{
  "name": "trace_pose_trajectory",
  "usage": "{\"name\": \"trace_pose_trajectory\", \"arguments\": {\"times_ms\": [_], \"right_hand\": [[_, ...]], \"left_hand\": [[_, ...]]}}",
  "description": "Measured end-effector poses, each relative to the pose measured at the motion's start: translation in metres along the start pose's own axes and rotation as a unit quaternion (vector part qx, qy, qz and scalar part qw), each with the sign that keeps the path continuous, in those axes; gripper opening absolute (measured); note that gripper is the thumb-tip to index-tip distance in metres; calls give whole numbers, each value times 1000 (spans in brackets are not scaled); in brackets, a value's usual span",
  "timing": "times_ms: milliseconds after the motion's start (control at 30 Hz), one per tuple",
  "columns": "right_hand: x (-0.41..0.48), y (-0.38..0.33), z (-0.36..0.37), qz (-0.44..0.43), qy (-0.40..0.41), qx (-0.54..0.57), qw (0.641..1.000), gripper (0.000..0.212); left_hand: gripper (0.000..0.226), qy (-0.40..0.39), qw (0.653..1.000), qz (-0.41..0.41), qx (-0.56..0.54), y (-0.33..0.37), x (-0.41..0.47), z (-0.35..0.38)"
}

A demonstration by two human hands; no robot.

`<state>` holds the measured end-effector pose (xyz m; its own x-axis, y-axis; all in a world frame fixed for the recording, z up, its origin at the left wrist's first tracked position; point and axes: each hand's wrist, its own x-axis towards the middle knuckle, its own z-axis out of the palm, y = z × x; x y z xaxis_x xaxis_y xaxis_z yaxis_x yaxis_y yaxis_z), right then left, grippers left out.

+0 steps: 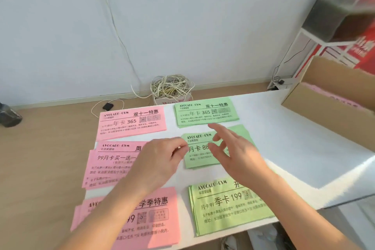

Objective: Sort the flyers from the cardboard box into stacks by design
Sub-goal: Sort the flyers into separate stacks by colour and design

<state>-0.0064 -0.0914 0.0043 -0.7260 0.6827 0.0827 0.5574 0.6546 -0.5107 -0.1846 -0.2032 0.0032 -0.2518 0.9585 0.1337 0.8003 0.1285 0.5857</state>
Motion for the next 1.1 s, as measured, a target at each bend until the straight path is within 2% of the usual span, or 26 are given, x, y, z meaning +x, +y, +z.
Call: {"name": "trace_pose_trajectory", "arguments": {"times_ms": [100,200,333,433,533,667,800,833,900,967,1000,1033,1100], "right_hand": [[-3,35,-28,22,58,20,998,34],[-4,79,-64,70,90,7,993,35],[-5,155,-118,152,142,-132,969,48],[-5,214,-155,236,118,-189,946,63],[0,264,-172,319,66,-195,925,71],[0,292,-158,278,100,-241,925,42],[-16,269,-142,200,135,-189,952,23],[-20,259,-140,174,130,-183,959,17],[-23,243,-146,145,61,-151,976,12],[-20,236,-172,179,-33,-63,981,25],[-17,238,-188,199,-61,-23,978,38],[-11,244,-202,215,-76,-14,974,51],[5,264,-218,237,-118,-64,962,69]], "left_hand": [[12,9,999,36,-34,38,36,25],[31,-9,996,82,-42,78,70,53],[37,-38,991,124,-36,125,116,93],[33,-56,986,156,-23,159,152,124],[29,-69,982,177,6,188,186,153],[32,-71,976,198,52,215,231,185],[28,-60,972,200,109,217,267,199],[29,-80,969,187,142,212,269,199],[27,-130,962,150,185,203,265,192],[24,-160,959,137,189,198,262,182],[23,-164,956,148,193,200,264,177],[24,-170,949,167,206,204,271,174],[32,-214,924,200,247,216,291,176]]}}
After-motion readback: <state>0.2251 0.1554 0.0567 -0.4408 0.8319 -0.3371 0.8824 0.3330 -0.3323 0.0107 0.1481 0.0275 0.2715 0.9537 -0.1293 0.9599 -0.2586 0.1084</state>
